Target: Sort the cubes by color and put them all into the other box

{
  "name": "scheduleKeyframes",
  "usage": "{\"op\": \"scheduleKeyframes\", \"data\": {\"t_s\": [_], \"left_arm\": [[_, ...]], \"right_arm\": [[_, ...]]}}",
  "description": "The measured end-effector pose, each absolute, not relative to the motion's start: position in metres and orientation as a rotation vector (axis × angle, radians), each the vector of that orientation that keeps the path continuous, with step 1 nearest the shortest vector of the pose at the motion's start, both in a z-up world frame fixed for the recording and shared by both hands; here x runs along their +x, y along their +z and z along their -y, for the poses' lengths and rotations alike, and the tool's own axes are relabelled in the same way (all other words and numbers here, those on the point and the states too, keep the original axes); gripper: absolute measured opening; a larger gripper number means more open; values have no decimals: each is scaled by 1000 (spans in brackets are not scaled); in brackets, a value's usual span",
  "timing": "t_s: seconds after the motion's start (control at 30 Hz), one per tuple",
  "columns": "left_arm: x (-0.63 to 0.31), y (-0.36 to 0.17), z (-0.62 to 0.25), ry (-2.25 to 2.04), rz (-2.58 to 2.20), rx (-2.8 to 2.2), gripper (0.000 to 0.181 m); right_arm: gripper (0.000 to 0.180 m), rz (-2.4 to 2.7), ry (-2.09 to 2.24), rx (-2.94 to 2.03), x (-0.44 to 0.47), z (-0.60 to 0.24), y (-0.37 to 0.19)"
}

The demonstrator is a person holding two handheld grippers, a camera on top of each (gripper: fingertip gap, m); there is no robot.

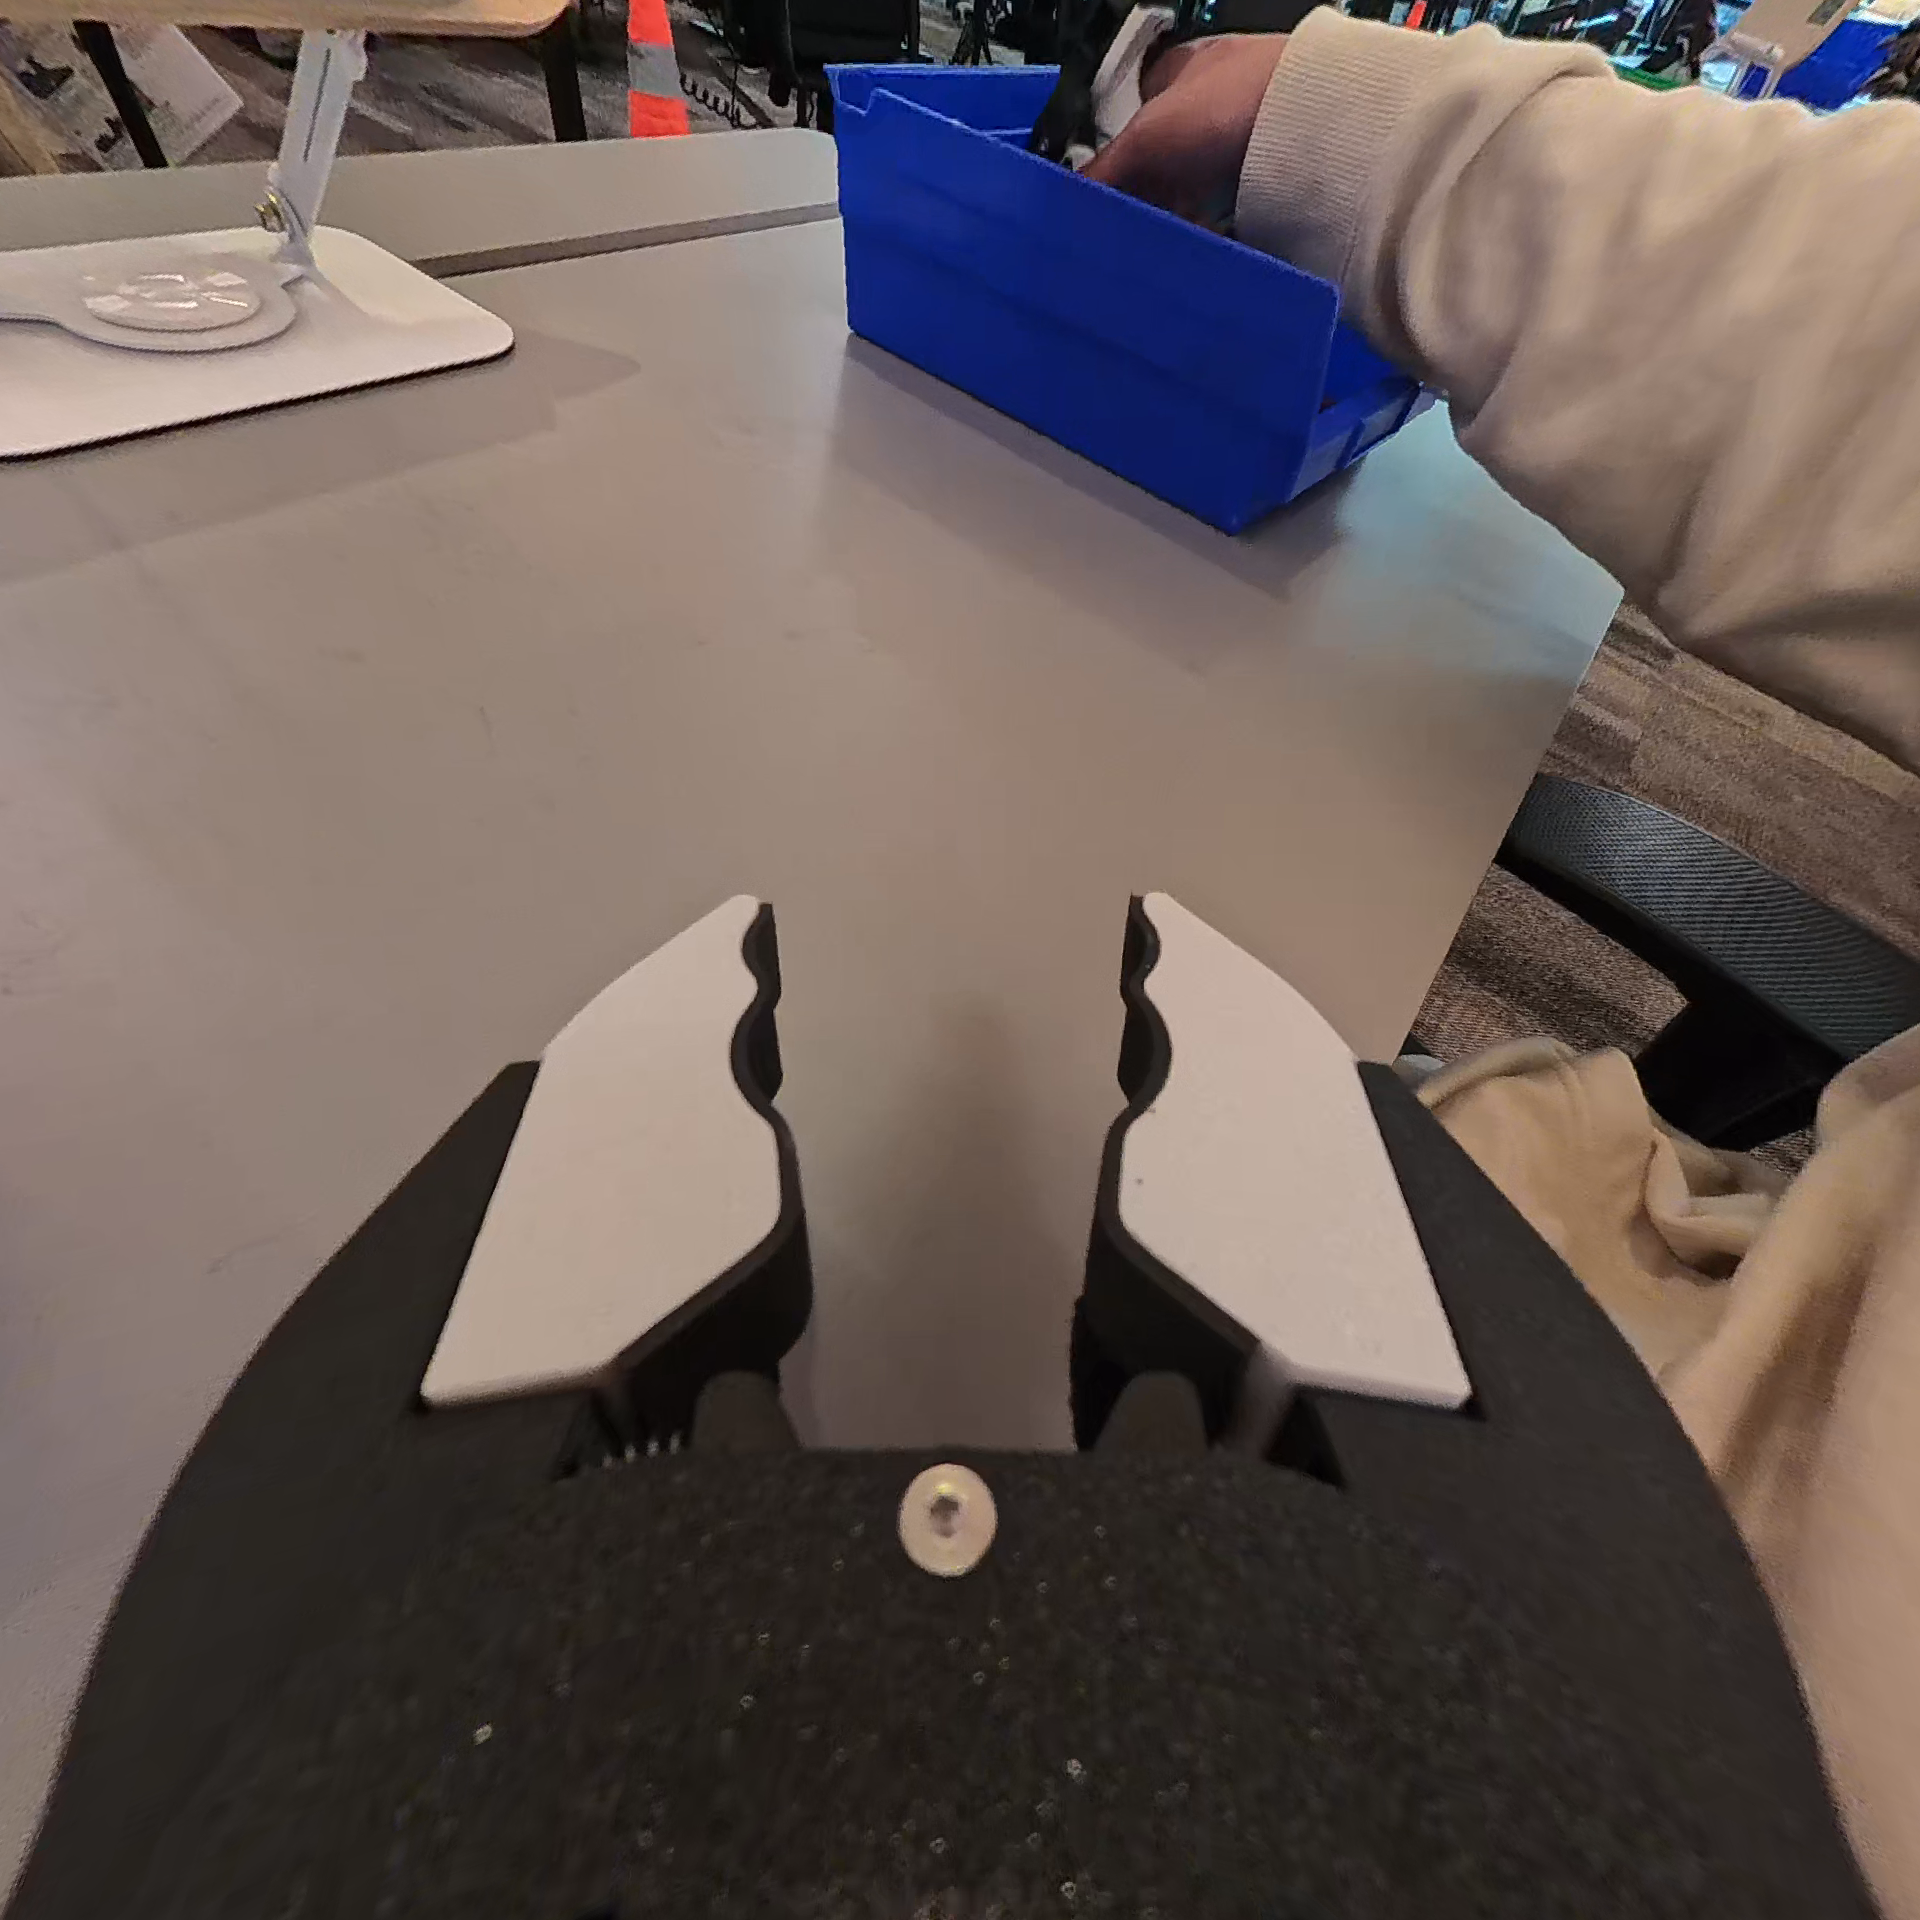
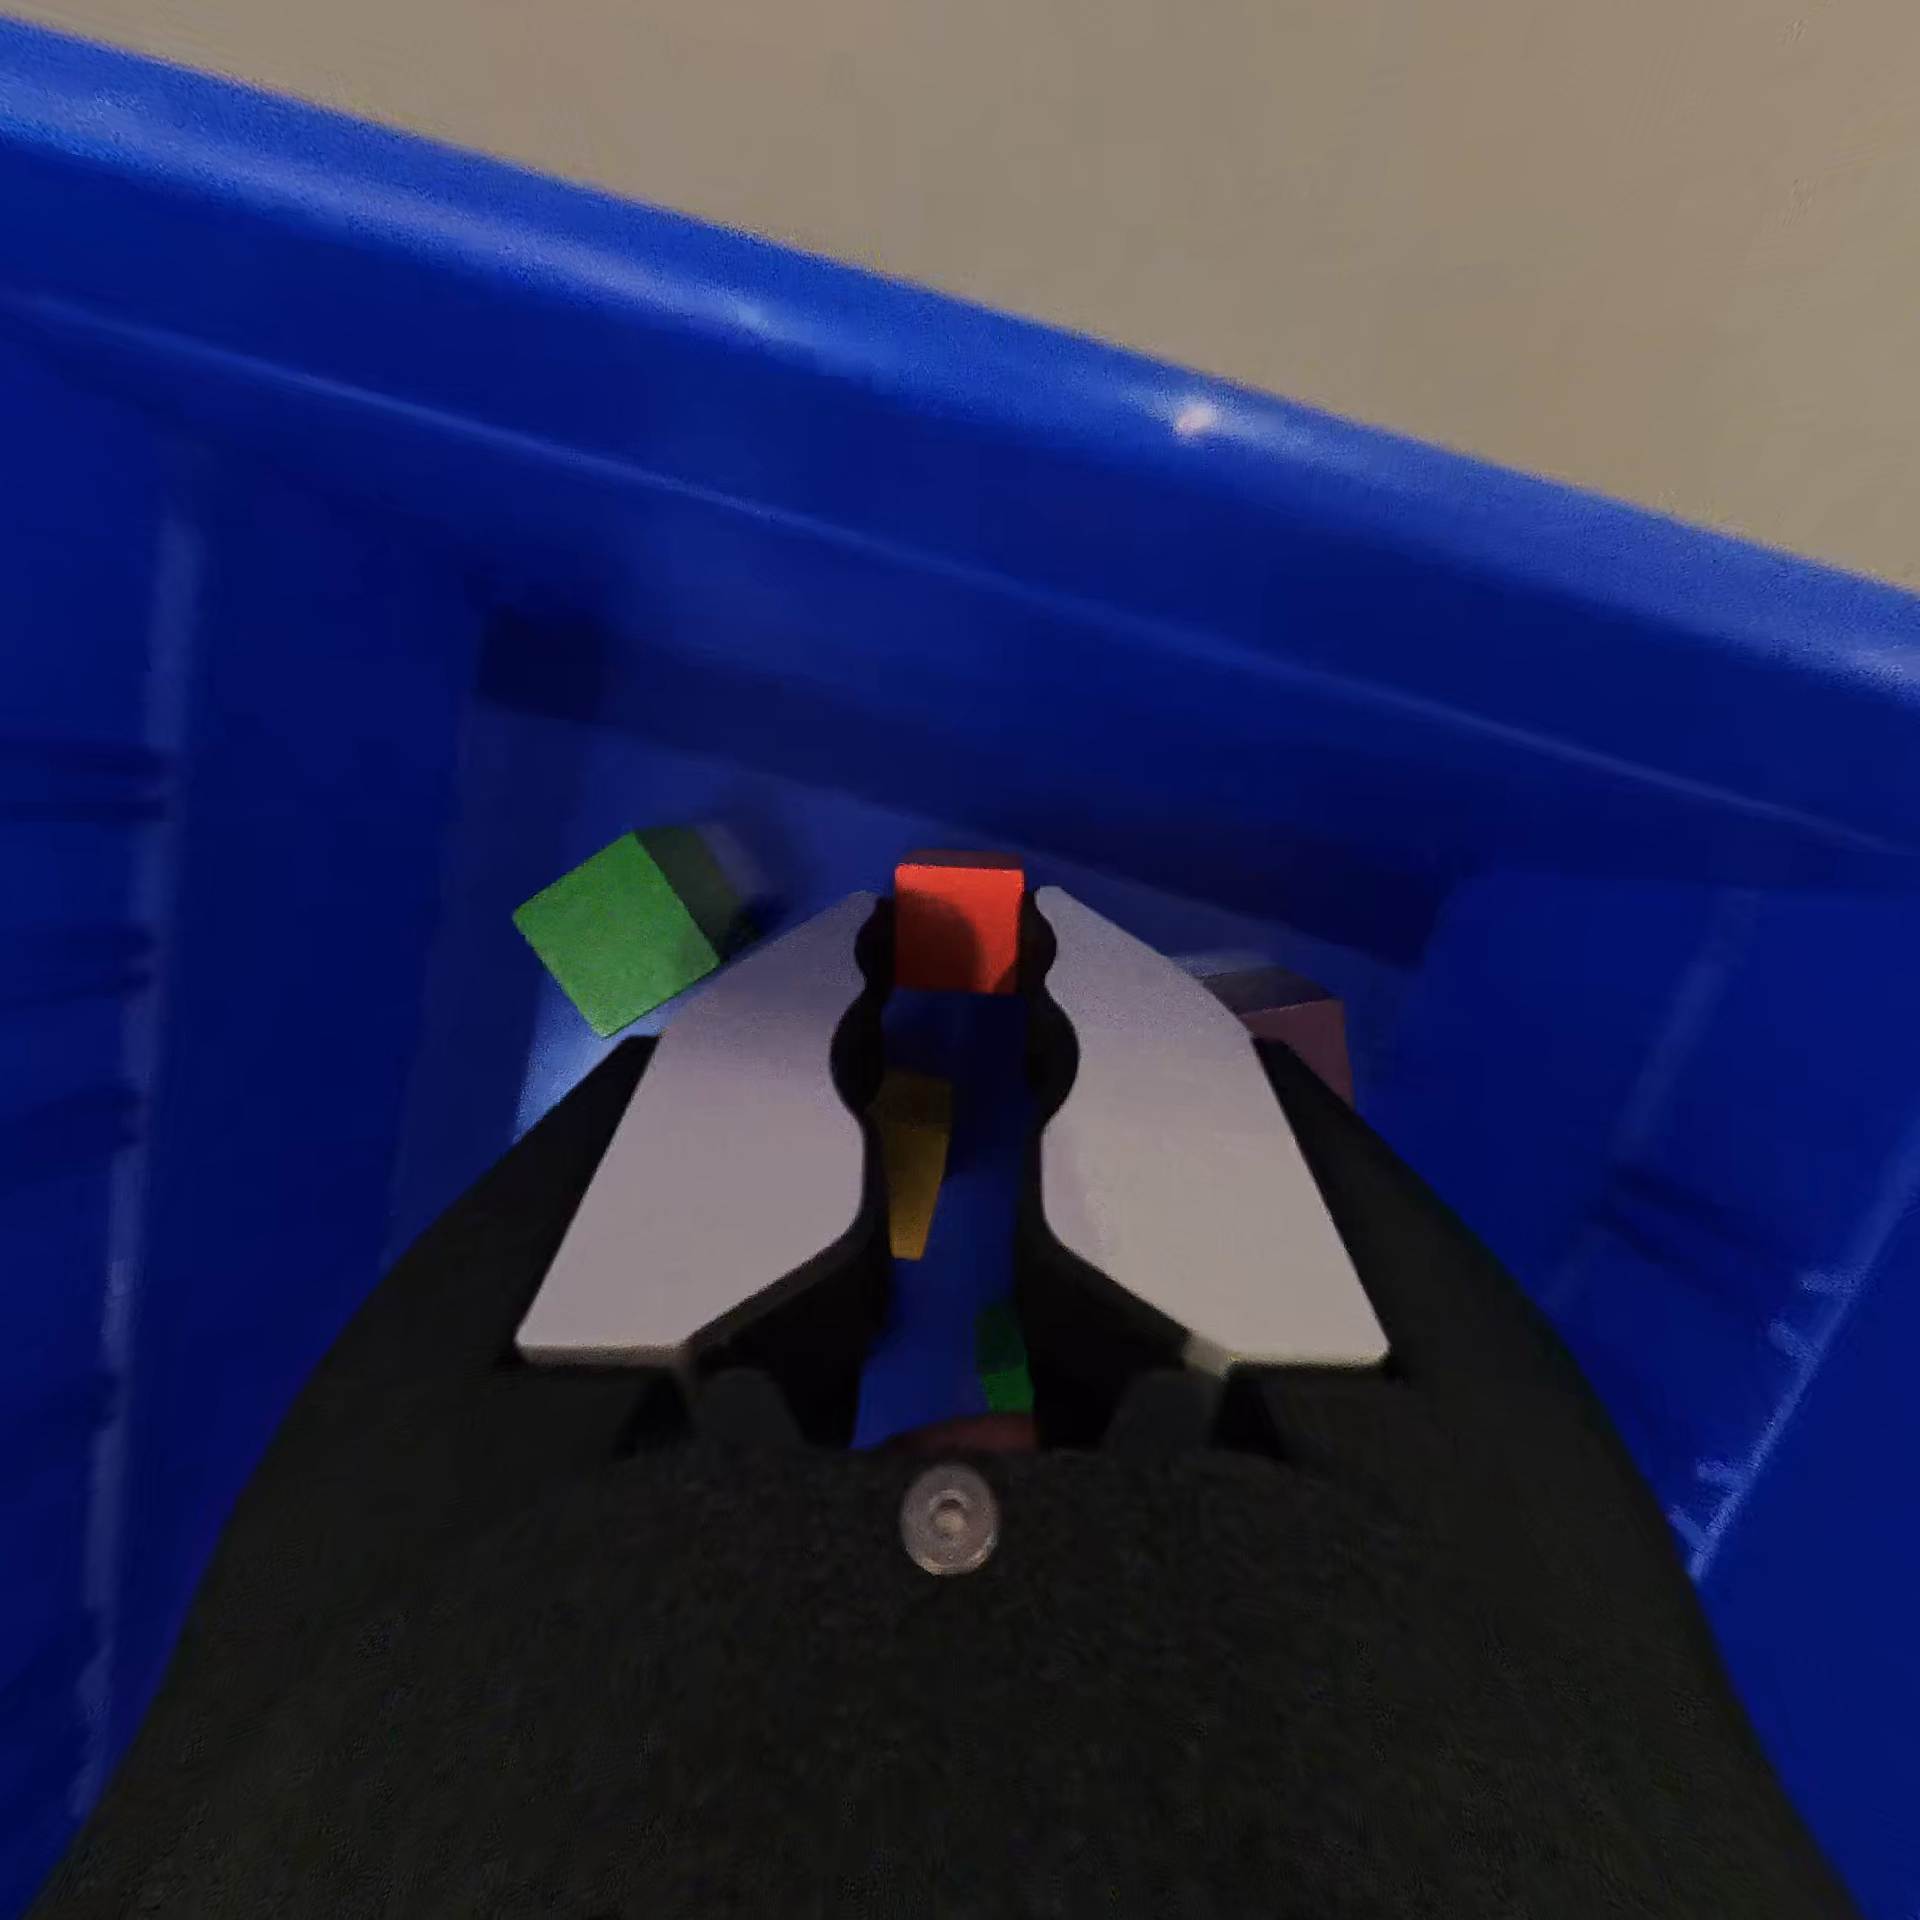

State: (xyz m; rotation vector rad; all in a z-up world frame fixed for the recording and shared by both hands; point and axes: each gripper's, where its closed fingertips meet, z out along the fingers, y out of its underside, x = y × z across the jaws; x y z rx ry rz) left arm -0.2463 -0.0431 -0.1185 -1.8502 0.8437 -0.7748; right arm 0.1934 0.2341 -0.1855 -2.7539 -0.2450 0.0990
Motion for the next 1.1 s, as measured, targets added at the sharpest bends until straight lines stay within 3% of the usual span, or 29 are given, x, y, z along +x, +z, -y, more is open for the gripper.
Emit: {"op": "scheduleKeyframes", "data": {"t_s": [0.13, 0.3, 0.37, 0.57, 0.83, 1.1], "left_arm": [[-247, -121, 43, -783, -839, -1864, 63], [-252, -117, 40, -772, -815, -1857, 63], [-253, -117, 38, -757, -811, -1857, 63], [-256, -128, 32, -695, -793, -1917, 62], [-270, -124, 33, -688, -720, -1988, 64], [-401, -17, -37, -458, -412, -1956, 63]], "right_arm": [[37, 276, 99, -2664, 189, -226, -159], [34, 310, 316, -1950, 111, -142, -2], [25, 413, 597, -1677, 34, -69, 24], [30, 541, 1009, -1586, -123, 57, -62], [27, 640, 759, -1579, -125, 57, -80], [26, 664, 790, -1593, -125, 59, -83]]}}
